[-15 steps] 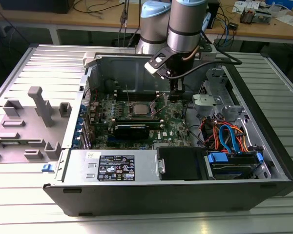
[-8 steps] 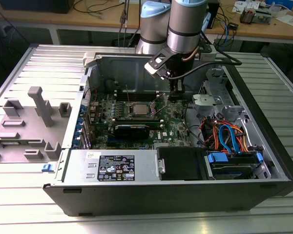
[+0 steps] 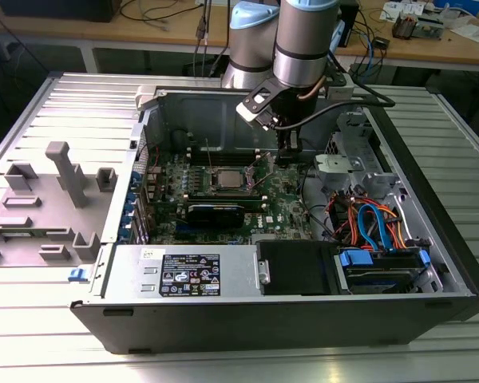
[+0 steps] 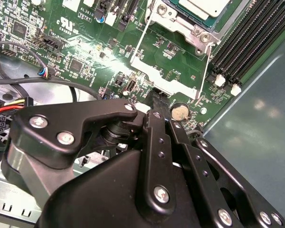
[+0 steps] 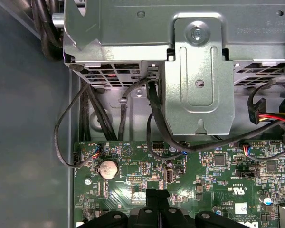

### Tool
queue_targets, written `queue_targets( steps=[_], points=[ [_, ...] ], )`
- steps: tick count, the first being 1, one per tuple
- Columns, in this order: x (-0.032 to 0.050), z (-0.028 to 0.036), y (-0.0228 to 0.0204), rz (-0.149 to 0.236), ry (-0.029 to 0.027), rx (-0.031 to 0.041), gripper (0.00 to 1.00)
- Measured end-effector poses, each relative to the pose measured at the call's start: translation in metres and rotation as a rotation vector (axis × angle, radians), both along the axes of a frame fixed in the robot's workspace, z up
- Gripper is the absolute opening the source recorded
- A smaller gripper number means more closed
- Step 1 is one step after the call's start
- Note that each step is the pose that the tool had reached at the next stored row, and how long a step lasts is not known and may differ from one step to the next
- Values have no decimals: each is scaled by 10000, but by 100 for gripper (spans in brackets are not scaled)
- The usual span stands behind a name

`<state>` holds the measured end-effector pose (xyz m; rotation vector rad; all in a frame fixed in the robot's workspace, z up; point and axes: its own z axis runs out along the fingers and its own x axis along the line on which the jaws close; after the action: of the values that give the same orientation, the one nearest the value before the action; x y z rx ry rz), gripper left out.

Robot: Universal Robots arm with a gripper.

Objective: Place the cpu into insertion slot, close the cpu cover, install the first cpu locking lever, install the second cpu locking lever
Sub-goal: 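Close the cpu cover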

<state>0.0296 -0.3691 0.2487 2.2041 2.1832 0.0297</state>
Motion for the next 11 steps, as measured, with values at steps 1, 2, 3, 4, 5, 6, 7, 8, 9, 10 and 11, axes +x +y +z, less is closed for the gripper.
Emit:
queue_targets(
  steps=[1, 2, 3, 4, 5, 6, 7, 8, 9, 10, 11],
  points=[
    [-2, 0, 0, 0, 0, 0, 11],
    [-6, 0, 0, -2, 0, 0, 11],
    [-13, -1, 0, -1, -1, 1, 11],
    [-42, 0, 0, 0, 0, 1, 11],
    [-73, 0, 0, 0, 0, 1, 11],
    [-106, 0, 2, -1, 0, 1, 11],
    [-129, 0, 2, -1, 0, 1, 11],
    [-150, 0, 3, 0, 0, 0, 11],
    [-177, 0, 4, 0, 0, 1, 11],
    [-198, 0, 4, -1, 0, 0, 11],
    [-233, 0, 5, 0, 0, 0, 11]
  ],
)
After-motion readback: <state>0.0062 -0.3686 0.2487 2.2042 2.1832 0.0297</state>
